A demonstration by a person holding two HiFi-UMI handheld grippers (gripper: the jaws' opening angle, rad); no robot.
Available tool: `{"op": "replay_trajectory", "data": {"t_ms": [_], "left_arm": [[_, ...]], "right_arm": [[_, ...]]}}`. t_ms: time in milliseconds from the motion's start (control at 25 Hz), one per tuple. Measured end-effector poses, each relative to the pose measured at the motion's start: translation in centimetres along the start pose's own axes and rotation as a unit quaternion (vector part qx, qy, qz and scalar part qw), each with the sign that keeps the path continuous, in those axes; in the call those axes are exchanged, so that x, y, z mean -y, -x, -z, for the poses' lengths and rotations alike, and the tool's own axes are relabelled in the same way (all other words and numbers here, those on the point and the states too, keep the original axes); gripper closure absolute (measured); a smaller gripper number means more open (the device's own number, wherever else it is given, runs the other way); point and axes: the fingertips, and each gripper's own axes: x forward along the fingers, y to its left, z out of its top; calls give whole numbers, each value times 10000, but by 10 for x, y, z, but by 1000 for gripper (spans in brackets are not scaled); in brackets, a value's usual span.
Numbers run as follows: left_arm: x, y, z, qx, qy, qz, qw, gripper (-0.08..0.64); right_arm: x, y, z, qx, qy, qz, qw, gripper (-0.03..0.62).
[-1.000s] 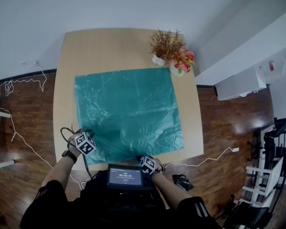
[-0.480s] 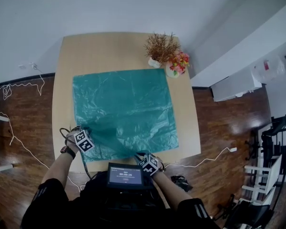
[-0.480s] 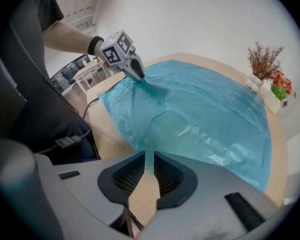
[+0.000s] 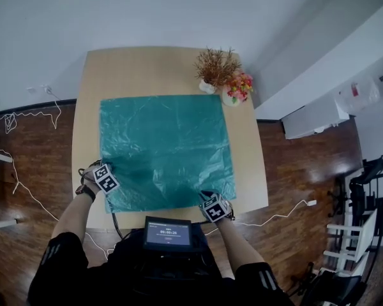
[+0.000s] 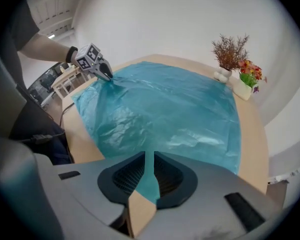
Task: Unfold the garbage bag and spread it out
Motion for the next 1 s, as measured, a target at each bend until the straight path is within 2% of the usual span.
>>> {"op": "replay_trajectory", "data": {"t_ms": [200, 360, 520, 680, 840, 1000], "left_arm": [[-4, 0, 0, -26, 121, -58, 9999, 465], [-3, 5, -3, 25, 297, -73, 9995, 465], [-4, 38, -17, 375, 713, -248, 9964, 465], [7, 75, -33, 800, 1200, -383, 9888, 465], [16, 111, -45, 1111, 1455, -622, 9811, 465], [20, 159, -72, 1858, 1974, -864, 9587, 465]], "right_arm": [[21, -12, 17, -267, -93, 16, 9996, 508], [11, -25, 32, -583, 232, -82, 9980, 508], [9, -26, 31, -591, 384, -23, 9975, 511], [14, -26, 32, -537, 246, -47, 9982, 508], [27, -9, 9, 116, 8, 123, 9999, 508], [47, 39, -40, 1272, -98, 197, 9916, 508]]}}
